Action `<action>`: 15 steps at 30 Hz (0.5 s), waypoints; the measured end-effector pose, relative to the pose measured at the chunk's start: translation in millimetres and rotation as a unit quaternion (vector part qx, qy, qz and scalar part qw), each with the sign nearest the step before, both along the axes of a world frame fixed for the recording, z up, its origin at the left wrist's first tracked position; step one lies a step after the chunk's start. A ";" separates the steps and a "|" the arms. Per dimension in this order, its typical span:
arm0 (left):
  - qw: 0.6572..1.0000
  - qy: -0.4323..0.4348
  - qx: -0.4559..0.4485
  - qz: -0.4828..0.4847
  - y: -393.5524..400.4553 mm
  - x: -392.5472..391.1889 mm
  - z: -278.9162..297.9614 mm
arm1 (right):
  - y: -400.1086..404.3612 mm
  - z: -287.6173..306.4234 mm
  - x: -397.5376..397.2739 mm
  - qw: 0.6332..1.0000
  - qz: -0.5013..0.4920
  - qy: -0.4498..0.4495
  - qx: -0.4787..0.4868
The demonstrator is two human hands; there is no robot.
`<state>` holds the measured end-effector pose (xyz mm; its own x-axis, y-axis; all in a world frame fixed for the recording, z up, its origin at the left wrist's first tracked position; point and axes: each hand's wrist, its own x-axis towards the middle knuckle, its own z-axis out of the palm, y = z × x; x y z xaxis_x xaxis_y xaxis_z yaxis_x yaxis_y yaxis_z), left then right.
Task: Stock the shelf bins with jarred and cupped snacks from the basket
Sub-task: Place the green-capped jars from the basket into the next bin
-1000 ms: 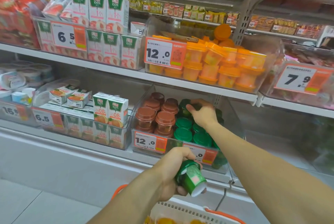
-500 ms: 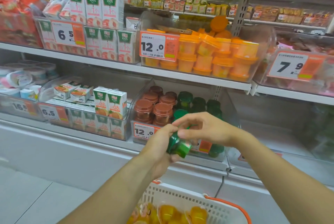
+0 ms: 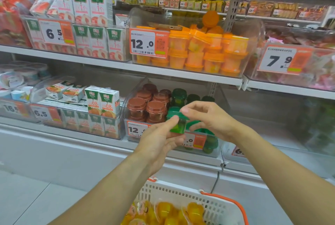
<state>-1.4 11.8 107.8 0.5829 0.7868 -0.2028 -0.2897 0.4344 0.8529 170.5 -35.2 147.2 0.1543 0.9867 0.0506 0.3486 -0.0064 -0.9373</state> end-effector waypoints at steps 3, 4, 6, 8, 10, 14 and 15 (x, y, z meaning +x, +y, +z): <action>0.996 0.036 0.047 0.070 -0.1 4.4 -6.8 | 4.6 -0.3 -5.6 0.997 -0.021 -0.077 0.020; 0.992 0.054 0.068 0.089 -0.8 5.6 -8.4 | 6.8 -0.2 -7.7 0.996 -0.024 -0.078 0.027; 0.989 0.060 0.089 0.100 -1.5 6.2 -10.3 | 12.3 0.3 -7.5 0.997 -0.029 -0.064 0.034; 0.988 0.065 0.105 0.094 0.9 5.2 -12.1 | 16.7 2.1 -3.9 0.998 -0.032 -0.045 0.037; 0.986 0.076 0.116 0.093 2.9 4.6 -12.2 | 19.9 3.4 -1.9 0.998 -0.037 -0.030 0.036; 0.985 0.110 0.089 0.097 5.4 4.8 -12.2 | 28.1 -4.9 -0.6 0.990 -0.096 -0.072 0.079; 0.984 0.128 0.082 0.096 5.8 4.0 -12.4 | 31.4 -9.1 1.2 0.981 -0.126 -0.116 0.091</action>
